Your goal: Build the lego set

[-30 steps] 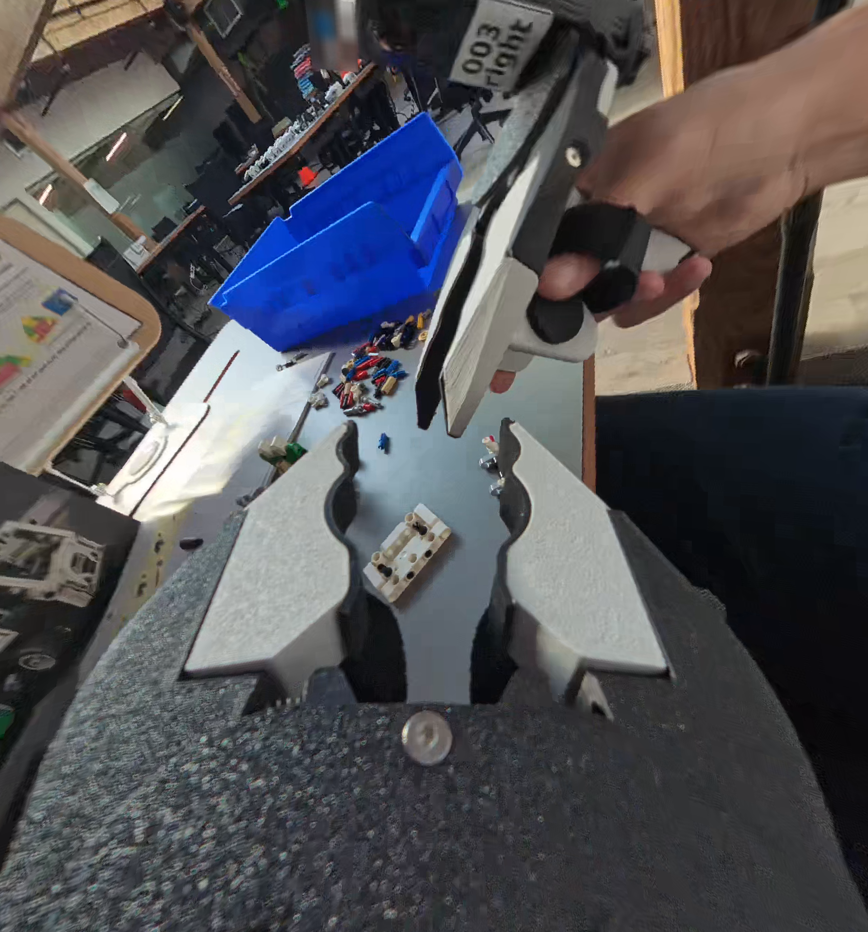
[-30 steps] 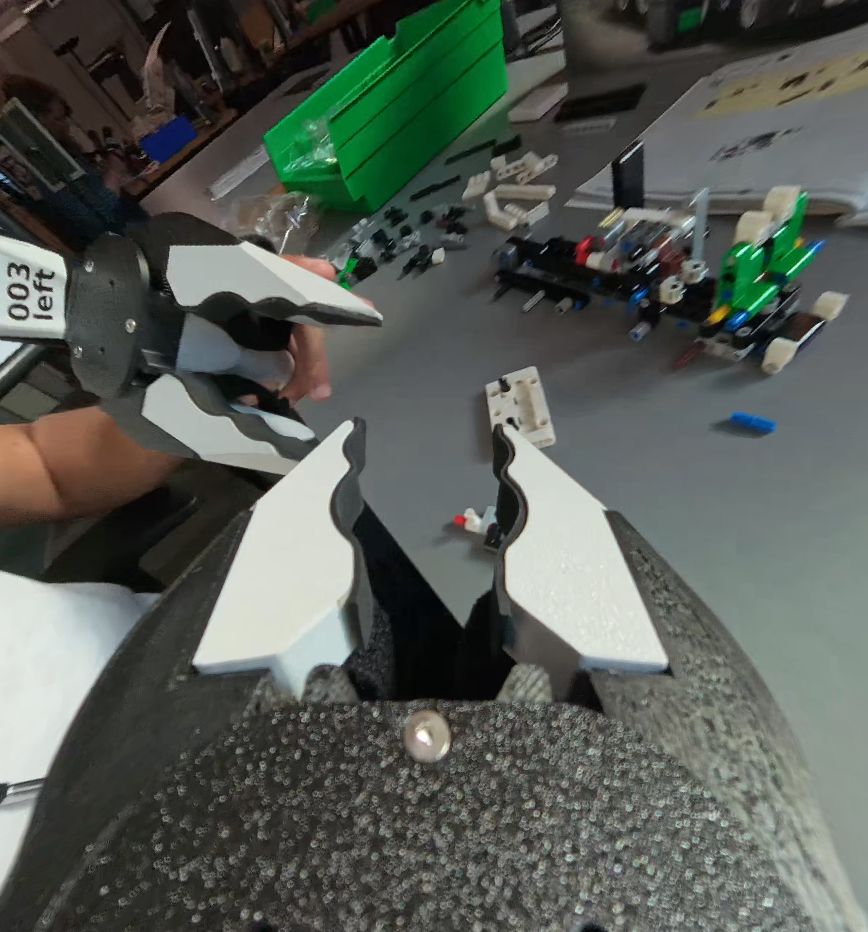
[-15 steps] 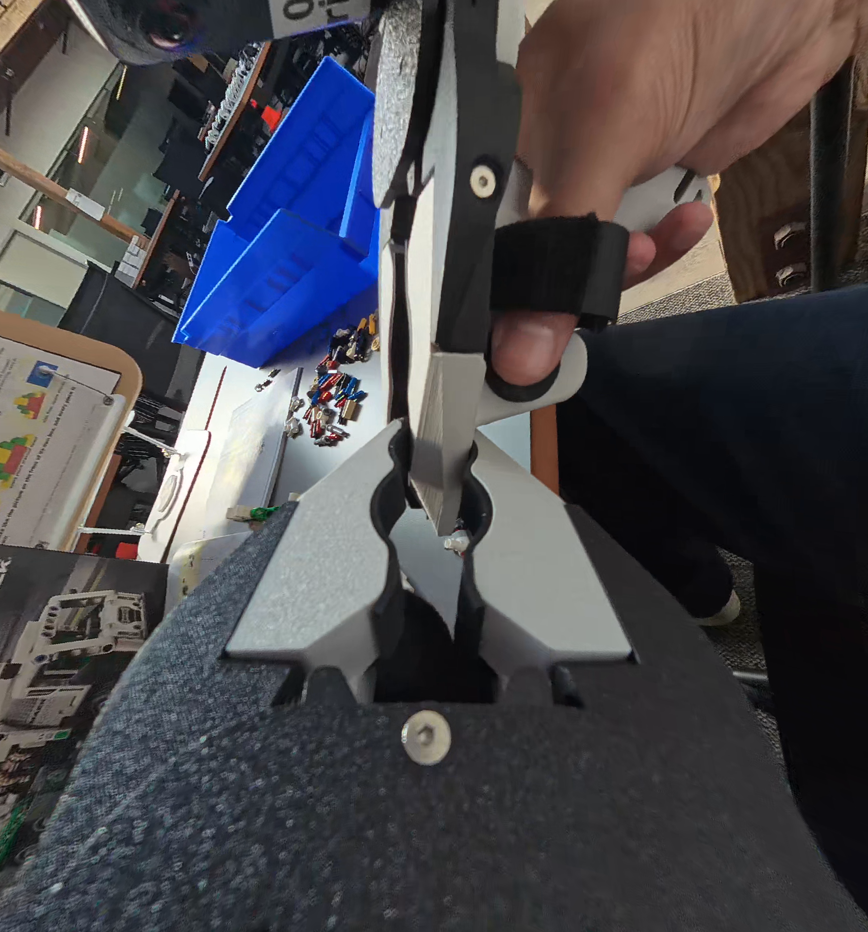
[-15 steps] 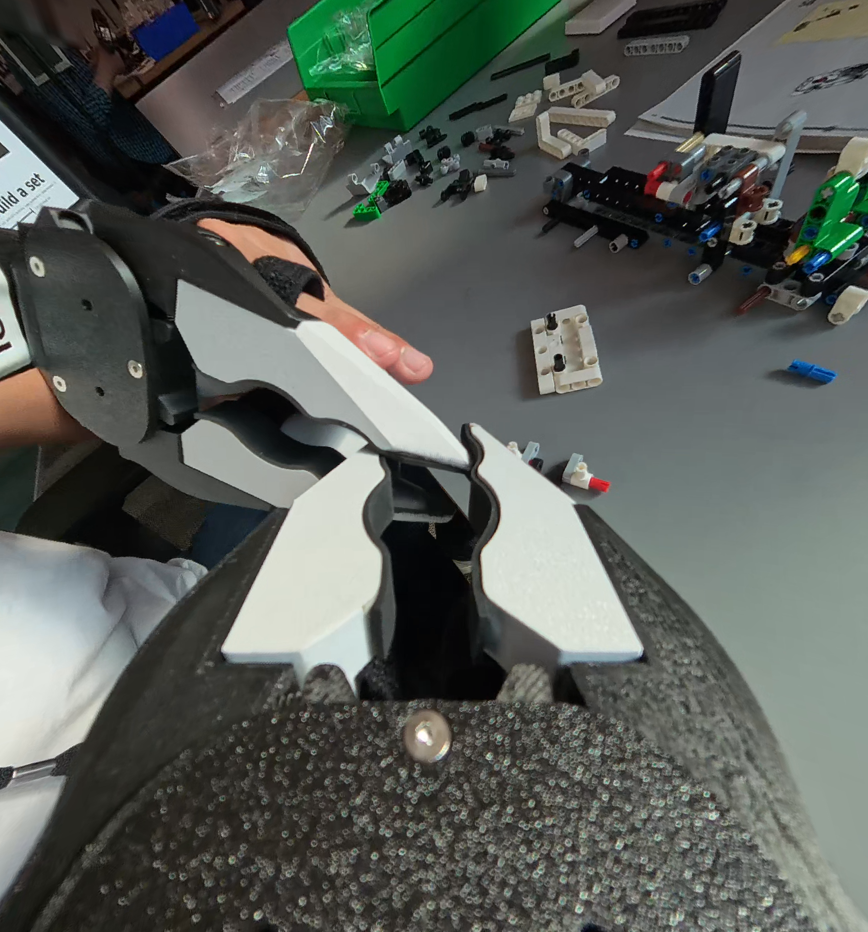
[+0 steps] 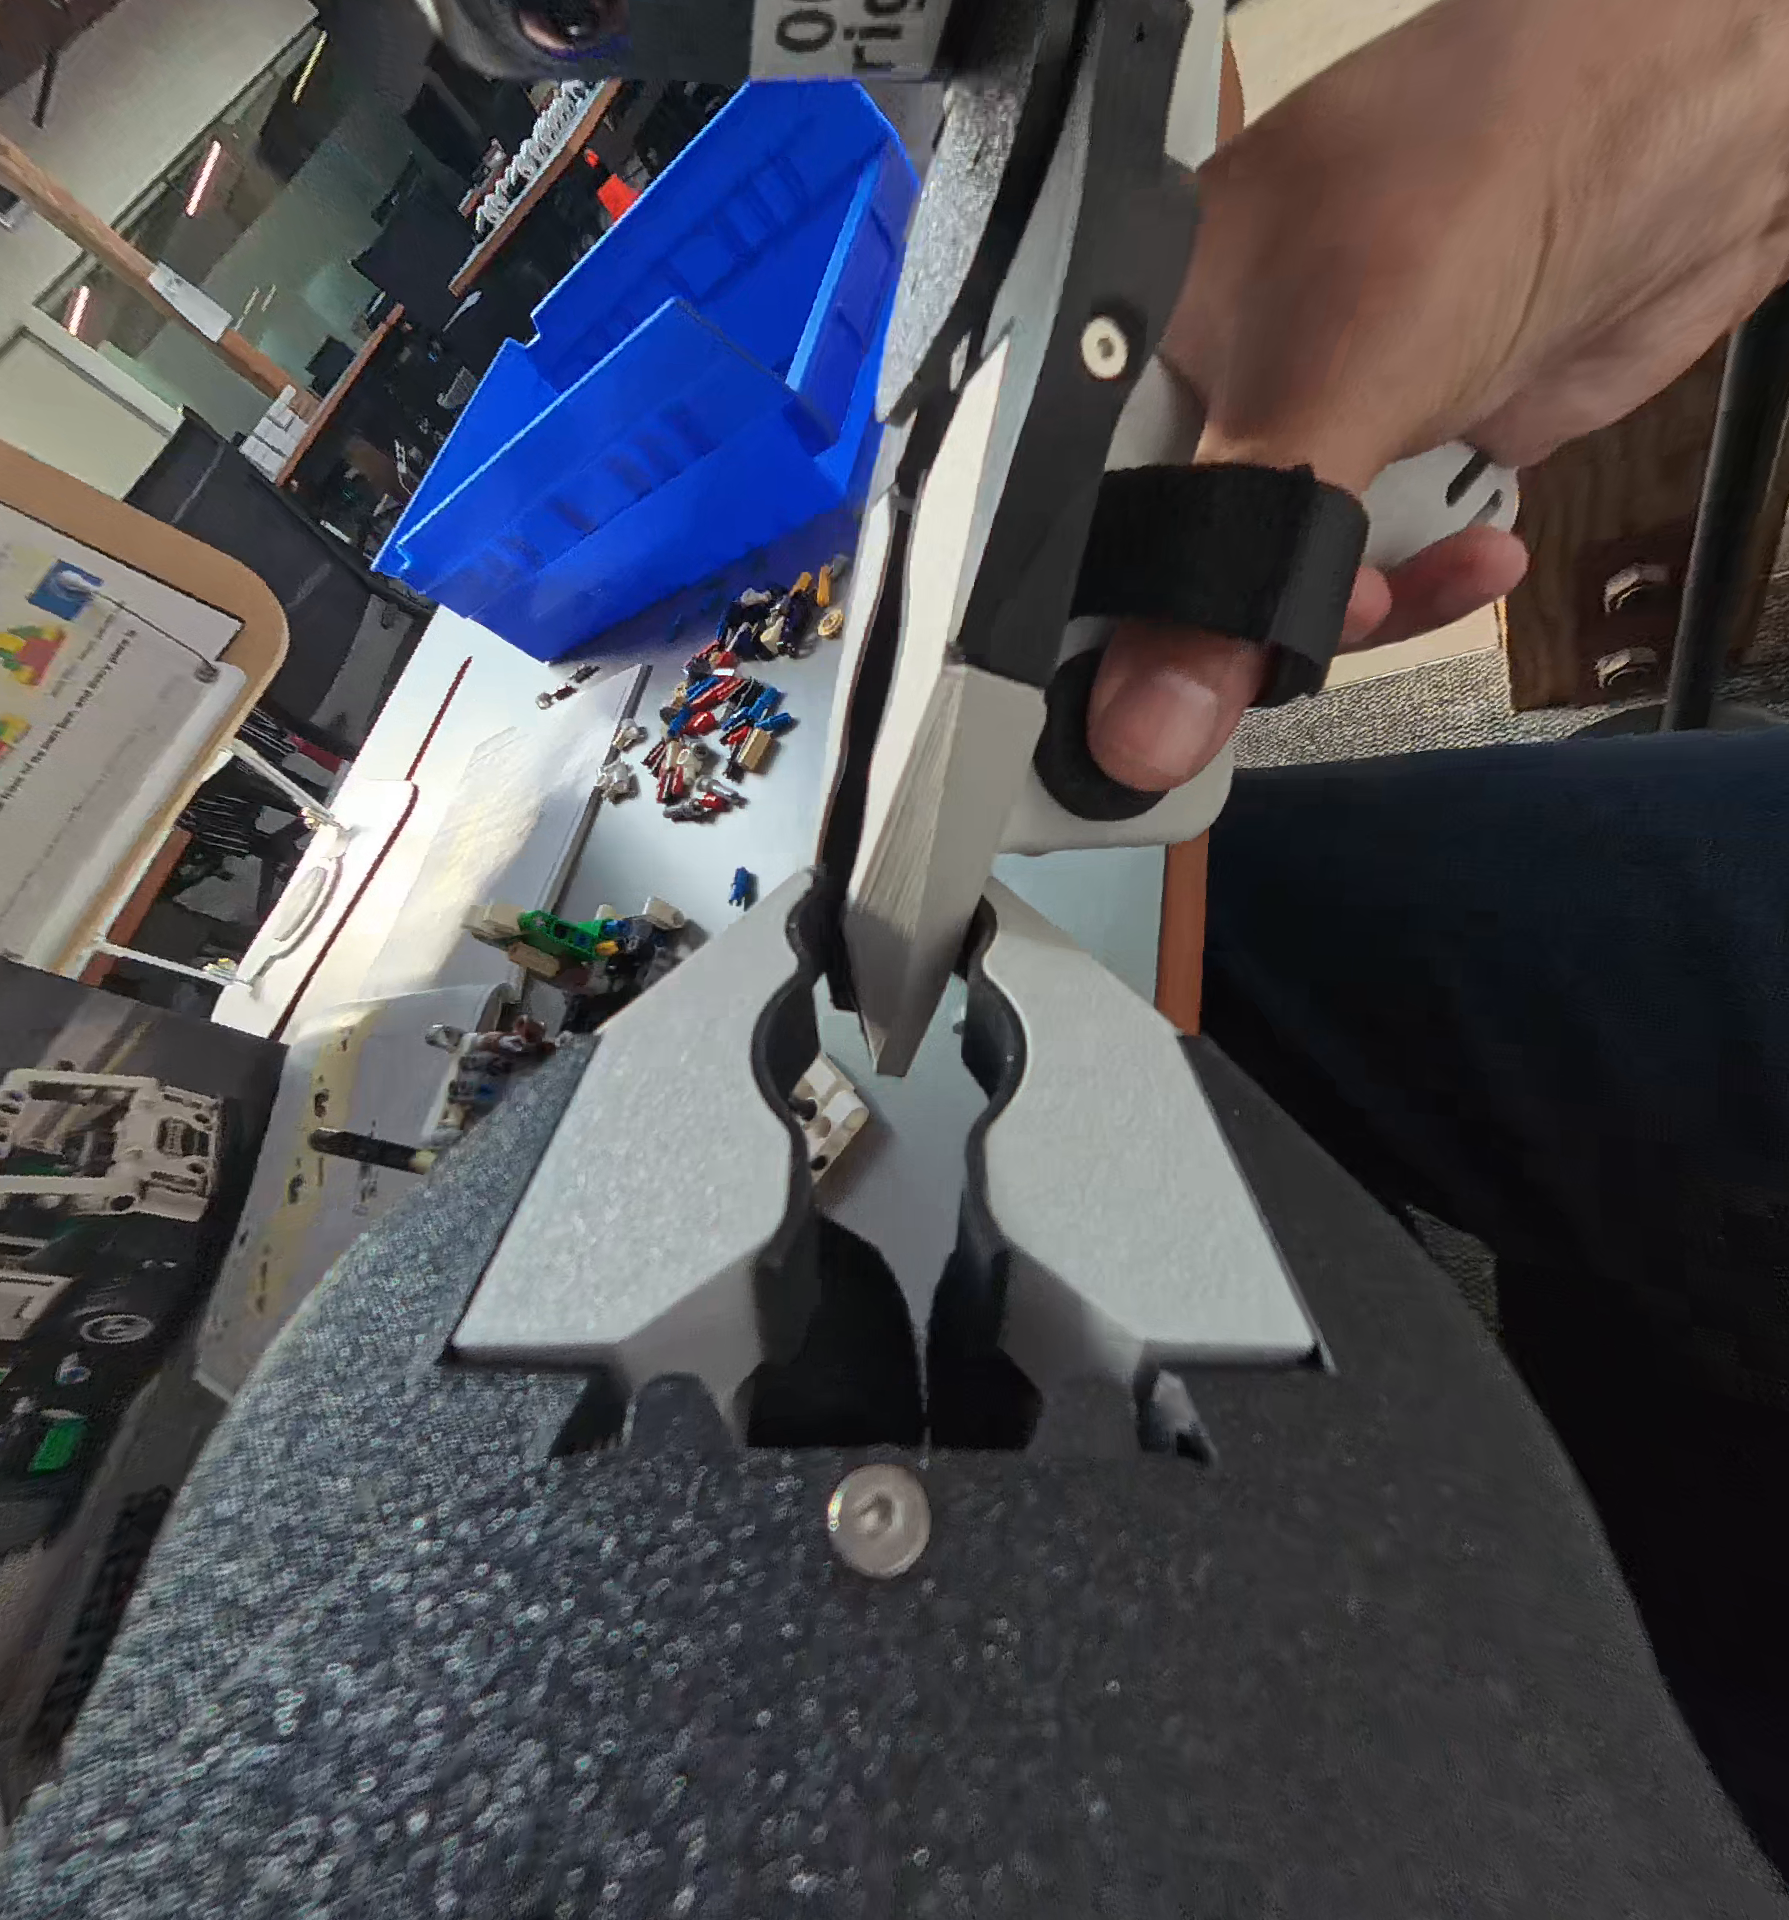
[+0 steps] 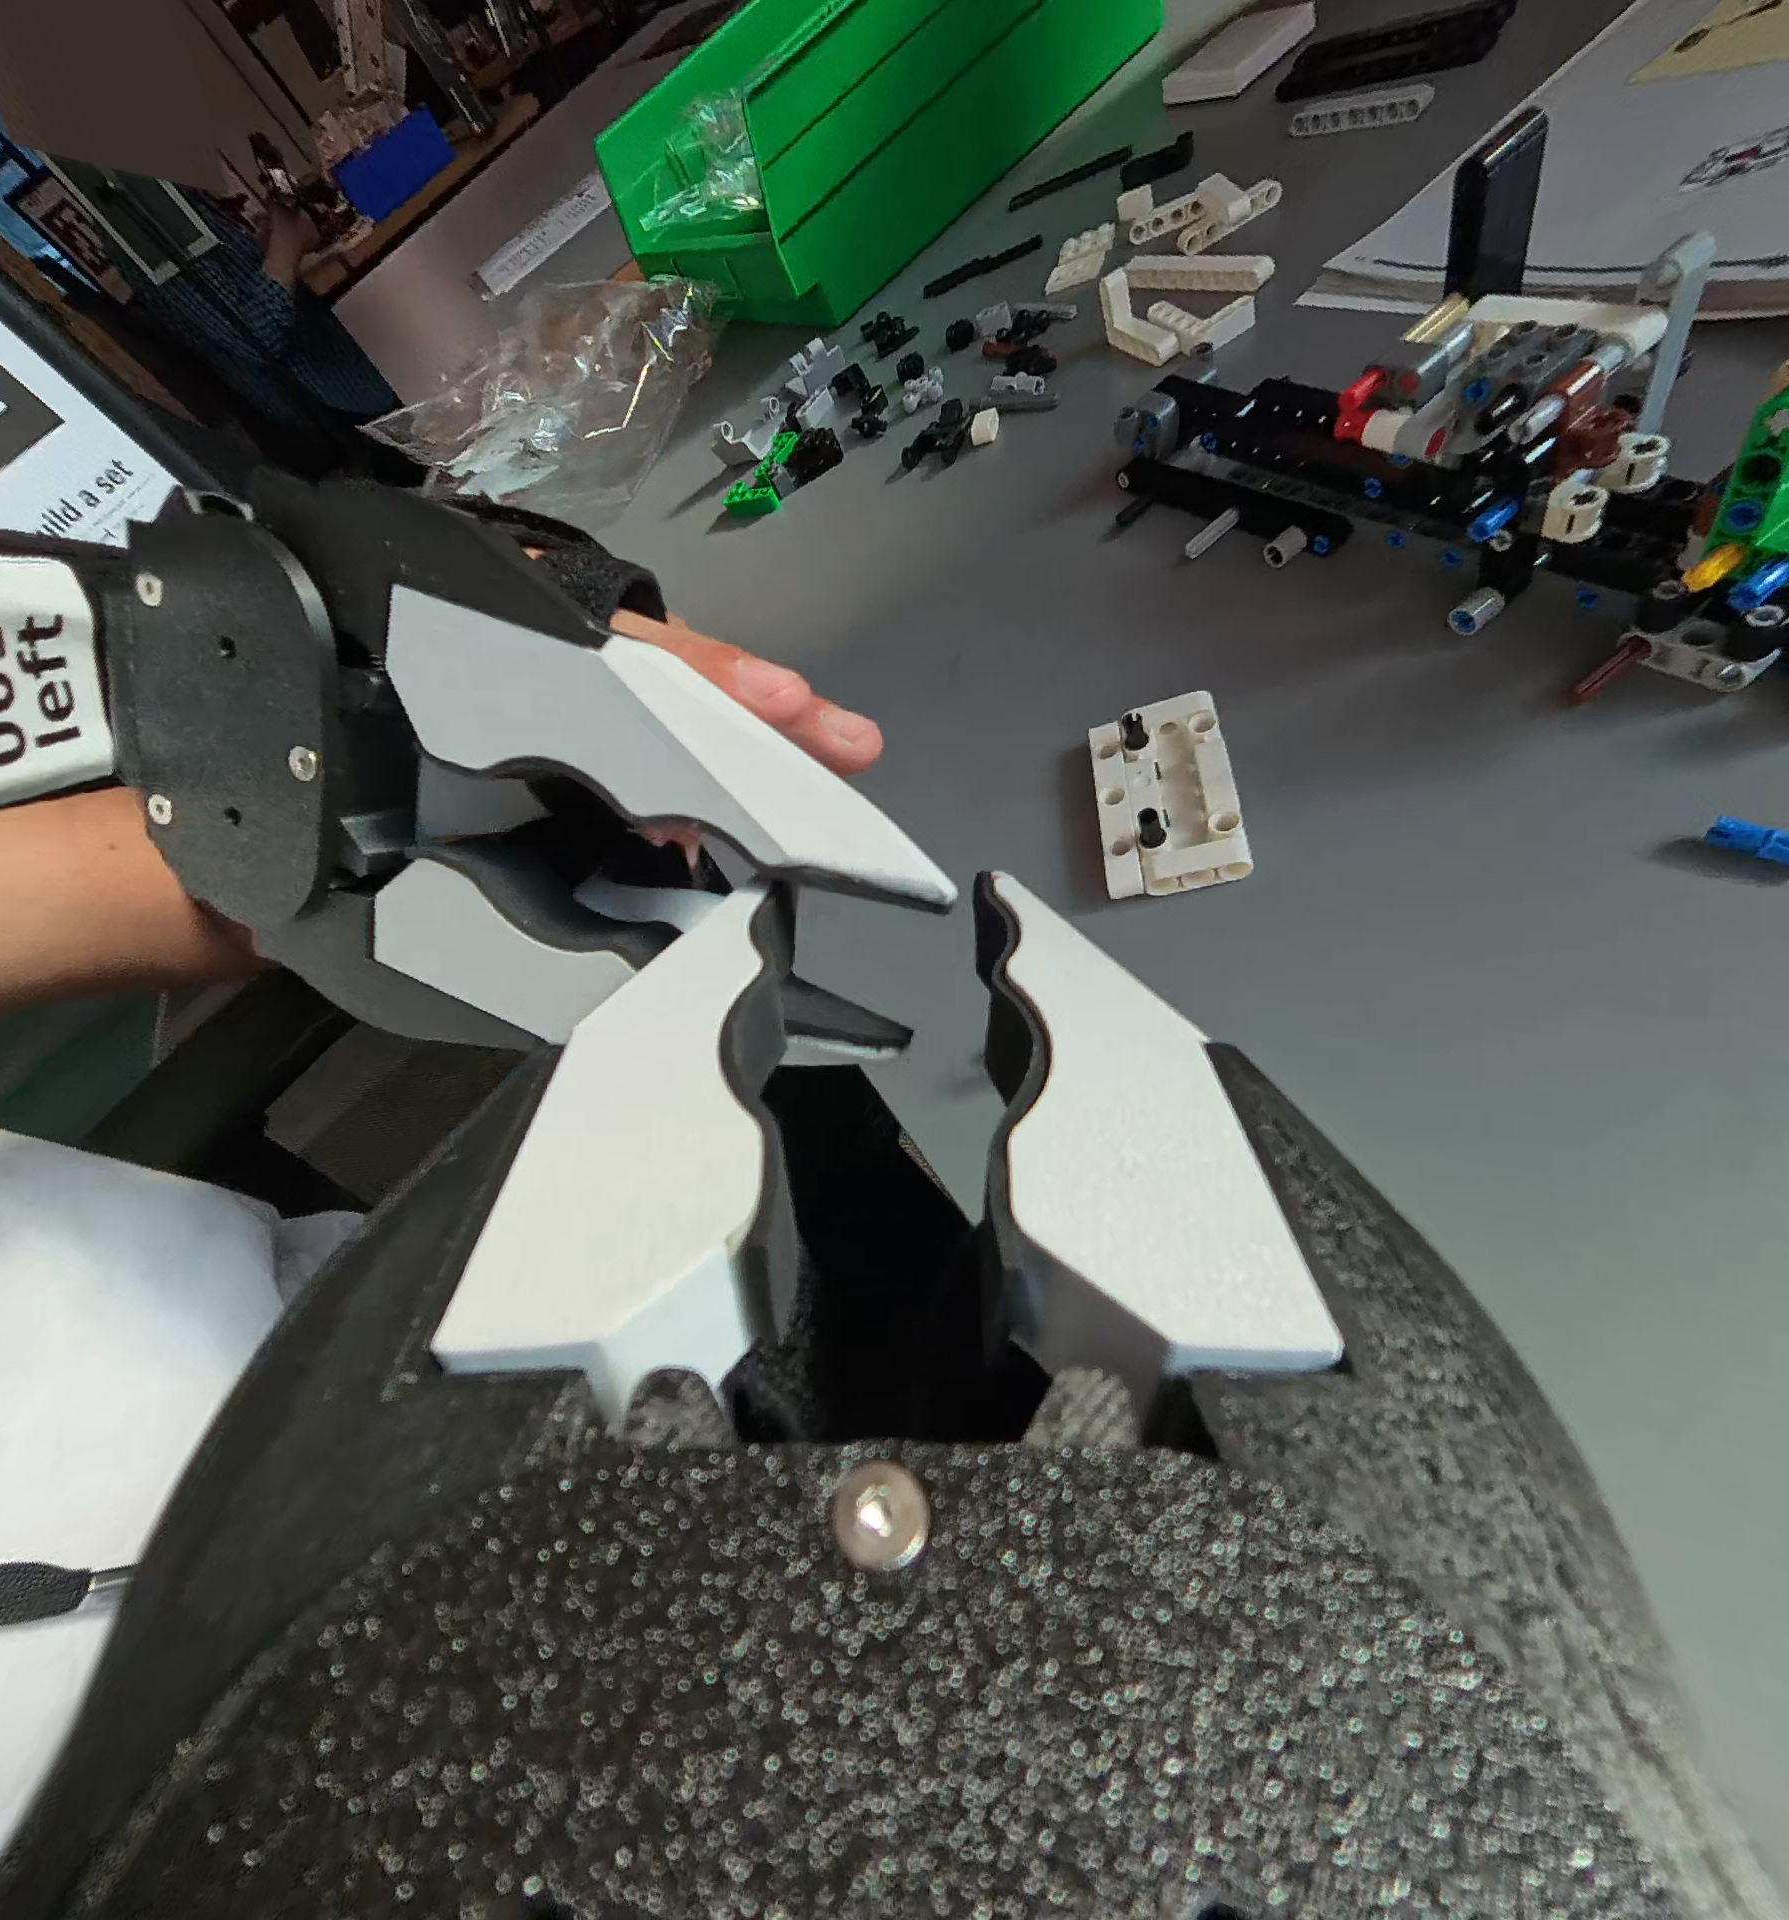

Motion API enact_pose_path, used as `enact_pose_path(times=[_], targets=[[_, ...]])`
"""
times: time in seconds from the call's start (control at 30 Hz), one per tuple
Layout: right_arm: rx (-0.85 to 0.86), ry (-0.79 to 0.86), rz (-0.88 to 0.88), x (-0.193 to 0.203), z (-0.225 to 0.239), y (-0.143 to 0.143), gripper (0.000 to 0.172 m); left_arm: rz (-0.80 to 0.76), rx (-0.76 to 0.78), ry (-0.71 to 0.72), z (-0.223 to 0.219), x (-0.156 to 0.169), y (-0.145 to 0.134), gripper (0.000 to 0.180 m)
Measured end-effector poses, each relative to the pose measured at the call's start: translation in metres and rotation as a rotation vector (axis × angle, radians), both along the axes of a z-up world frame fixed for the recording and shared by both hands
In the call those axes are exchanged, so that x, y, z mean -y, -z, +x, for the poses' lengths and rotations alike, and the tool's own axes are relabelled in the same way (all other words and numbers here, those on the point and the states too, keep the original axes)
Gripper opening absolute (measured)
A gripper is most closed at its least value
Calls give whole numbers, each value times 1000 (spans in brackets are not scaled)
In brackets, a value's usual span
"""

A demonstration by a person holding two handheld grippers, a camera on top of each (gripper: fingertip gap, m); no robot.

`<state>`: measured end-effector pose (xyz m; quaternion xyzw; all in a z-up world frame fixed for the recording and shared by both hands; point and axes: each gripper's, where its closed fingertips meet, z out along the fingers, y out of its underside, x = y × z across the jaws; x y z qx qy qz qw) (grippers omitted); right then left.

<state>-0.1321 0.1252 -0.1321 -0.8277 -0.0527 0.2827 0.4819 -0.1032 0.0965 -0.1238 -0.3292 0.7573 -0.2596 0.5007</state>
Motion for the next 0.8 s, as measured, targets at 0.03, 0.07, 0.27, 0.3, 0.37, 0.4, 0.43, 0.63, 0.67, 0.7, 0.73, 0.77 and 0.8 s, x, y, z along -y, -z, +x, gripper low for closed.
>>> enact_pose_path(times=[0.03, 0.07, 0.27, 0.3, 0.37, 0.4, 0.43, 0.63, 0.67, 0.7, 0.73, 0.77, 0.8], targets=[[-32, -1, -3, 0, 1, 0, 29, -42, -4, -3, -2, -2, 1, 22], [-48, 6, -12, 0, 3, 2, 29, -58, 2, -1, -5, -3, 2, 23], [-4, -2, -47, 4, -2, 13, 30, 152, 76, 26, -8, 8, 4, 17], [16, 5, -46, 5, 0, 13, 35, 172, 95, 30, -8, 9, 3, 17], [54, -1, -48, 10, -1, 13, 30, 159, 89, 44, -8, 13, 3, 16], [68, -7, -52, 13, -3, 14, 25, 144, 64, 53, -8, 16, 6, 17], [47, -28, -39, 16, -7, 11, 15, 122, 50, 63, -9, 18, 6, 17], [-38, -13, 11, 19, -9, -1, 8, -61, -38, 118, -8, 25, 0, 17], [-47, -19, -3, 20, -10, 1, 8, -69, -60, 128, -9, 26, 2, 17], [-60, -24, -14, 20, -11, 3, 8, -66, -73, 132, -9, 27, 4, 17], [-58, -22, -23, 21, -9, 6, 8, -47, -70, 133, -8, 27, 6, 17], [-46, -12, -42, 21, -6, 10, 8, -20, -57, 139, -5, 26, 9, 17], [-20, 3, -62, 21, -2, 14, 10, -4, -52, 144, -3, 25, 11, 18]])
